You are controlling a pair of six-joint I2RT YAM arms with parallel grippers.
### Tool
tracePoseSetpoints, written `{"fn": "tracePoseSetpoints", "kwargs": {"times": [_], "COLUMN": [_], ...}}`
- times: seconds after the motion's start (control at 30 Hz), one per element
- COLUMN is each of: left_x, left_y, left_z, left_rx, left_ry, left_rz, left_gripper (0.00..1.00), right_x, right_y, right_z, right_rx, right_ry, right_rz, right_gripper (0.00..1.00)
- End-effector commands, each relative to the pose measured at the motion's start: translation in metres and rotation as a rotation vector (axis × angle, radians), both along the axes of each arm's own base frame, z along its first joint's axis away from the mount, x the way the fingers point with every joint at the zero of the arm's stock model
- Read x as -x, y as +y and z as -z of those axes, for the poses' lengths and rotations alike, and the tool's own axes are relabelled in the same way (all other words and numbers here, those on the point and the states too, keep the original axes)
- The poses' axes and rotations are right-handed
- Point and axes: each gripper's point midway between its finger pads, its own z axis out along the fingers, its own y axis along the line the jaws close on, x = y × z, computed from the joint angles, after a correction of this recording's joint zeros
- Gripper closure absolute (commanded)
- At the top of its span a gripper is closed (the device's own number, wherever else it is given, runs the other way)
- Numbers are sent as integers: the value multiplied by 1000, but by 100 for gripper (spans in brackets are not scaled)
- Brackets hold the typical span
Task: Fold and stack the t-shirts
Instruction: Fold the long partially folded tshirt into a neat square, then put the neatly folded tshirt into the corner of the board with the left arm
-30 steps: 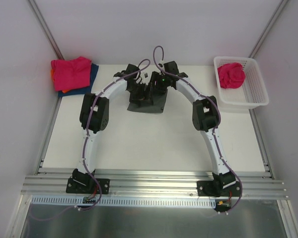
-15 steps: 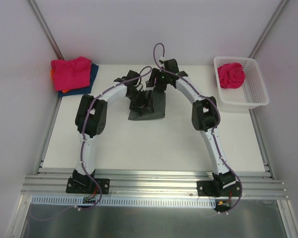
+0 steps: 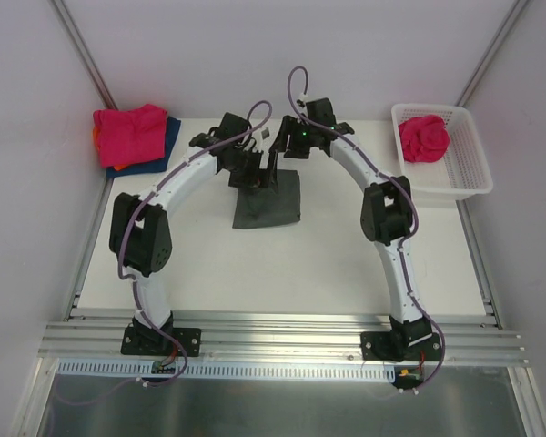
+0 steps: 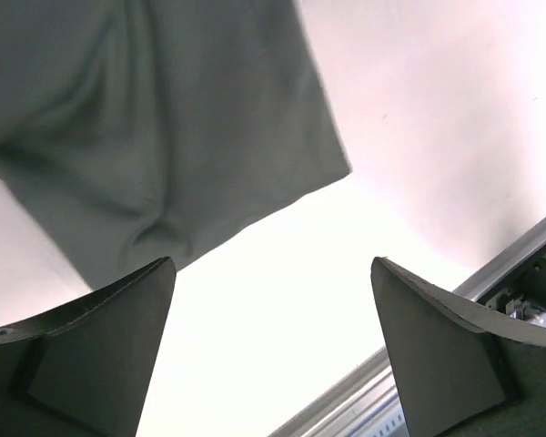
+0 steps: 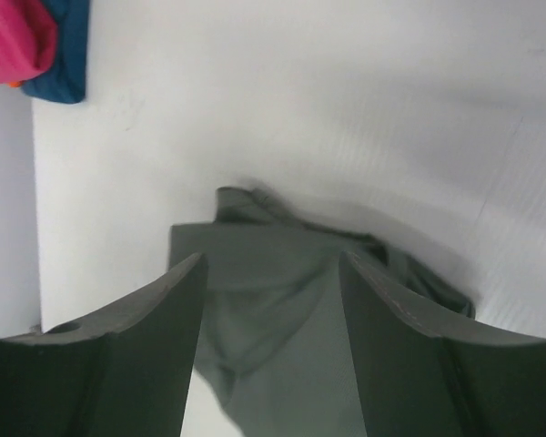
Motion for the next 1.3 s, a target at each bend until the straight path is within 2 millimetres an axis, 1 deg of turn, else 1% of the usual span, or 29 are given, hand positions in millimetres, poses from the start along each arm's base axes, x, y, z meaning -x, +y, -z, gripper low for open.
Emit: {"fn": "tracePoseSetpoints", "kwargs": {"times": [0.0, 0.03, 0.07, 0.1, 0.13, 0.17, 0.2, 0.23, 0.27, 0.33, 0.37, 0.47, 0.5, 0.57, 0.6, 0.63, 0.73, 0.8, 0.87, 0.9, 0.93, 1.0, 1.03, 1.1, 1.13, 1.17, 1.2, 1.23, 1.27], "left_x": [-14, -17, -20, -26, -30, -34, -41, -46, -53, -65, -71, -89, -96, -101, -105, -106, -110, -110, -111, -113, -113, -115, -116, -121, -123, -126, -129, -131, -131], "left_y": [5, 6, 6, 5, 6, 5, 4, 5, 11, 17, 23, 46, 60, 70, 81, 82, 94, 96, 97, 100, 100, 98, 97, 98, 99, 102, 102, 102, 102], "left_z": [-62, -65, -64, -71, -72, -67, -73, -73, -66, -67, -62, -51, -50, -43, -39, -38, -22, -8, 6, 10, 20, 24, 32, 34, 37, 45, 45, 52, 53], "left_rx": [0, -5, -14, -6, -4, -5, 7, 11, 8, 9, 5, -6, -3, -5, -7, 17, 40, 50, 67, 72, 76, 109, 118, 148, 158, 162, 179, 184, 192], "left_ry": [-198, -209, -217, -235, -238, -226, -239, -236, -219, -227, -217, -198, -192, -182, -173, -158, -103, -61, -14, -1, 27, 49, 76, 88, 98, 114, 116, 135, 141], "left_rz": [5, 2, 6, 2, -3, -4, -11, -19, -34, -62, -77, -131, -160, -165, -185, -180, -208, -216, -226, -239, -243, -238, -243, -246, -250, -261, -260, -269, -270], "left_gripper": [9, 9, 9, 9, 10, 10, 11, 11, 11, 10, 8, 4, 3, 2, 1, 1, 1, 1, 1, 1, 1, 1, 1, 1, 2, 2, 2, 2, 2], "right_x": [17, 22, 27, 32, 40, 45, 52, 58, 65, 77, 82, 91, 93, 95, 96, 97, 105, 113, 121, 129, 131, 137, 138, 141, 141, 140, 141, 139, 141], "right_y": [-10, -13, -15, -18, -20, -20, -21, -20, -21, -21, -22, -20, -19, -17, -16, -15, -8, -3, 0, 2, 2, 2, 2, 3, 3, 4, 5, 3, 4], "right_z": [-120, -114, -118, -128, -120, -120, -125, -123, -112, -112, -102, -96, -93, -87, -84, -80, -65, -53, -39, -24, -18, -1, 4, 20, 25, 27, 30, 39, 40], "right_rx": [-107, -97, -97, -101, -99, -102, -109, -112, -106, -112, -106, -99, -93, -83, -74, -65, -37, -25, -12, 3, 11, 30, 37, 58, 67, 75, 84, 100, 107], "right_ry": [-149, -131, -131, -137, -105, -94, -86, -69, -32, -13, 17, 36, 39, 46, 50, 55, 80, 109, 142, 179, 192, 230, 241, 271, 278, 277, 279, 287, 291], "right_rz": [-7, -6, -8, -8, -15, -18, -19, -30, -29, -43, -43, -57, -61, -71, -77, -77, -102, -116, -130, -135, -135, -138, -138, -141, -140, -146, -150, -145, -151], "right_gripper": [36, 36, 36, 36, 36, 36, 36, 36, 36, 36, 36, 36, 35, 35, 35, 35, 35, 35, 35, 35, 35, 35, 35, 35, 35, 35, 34, 35, 35]}}
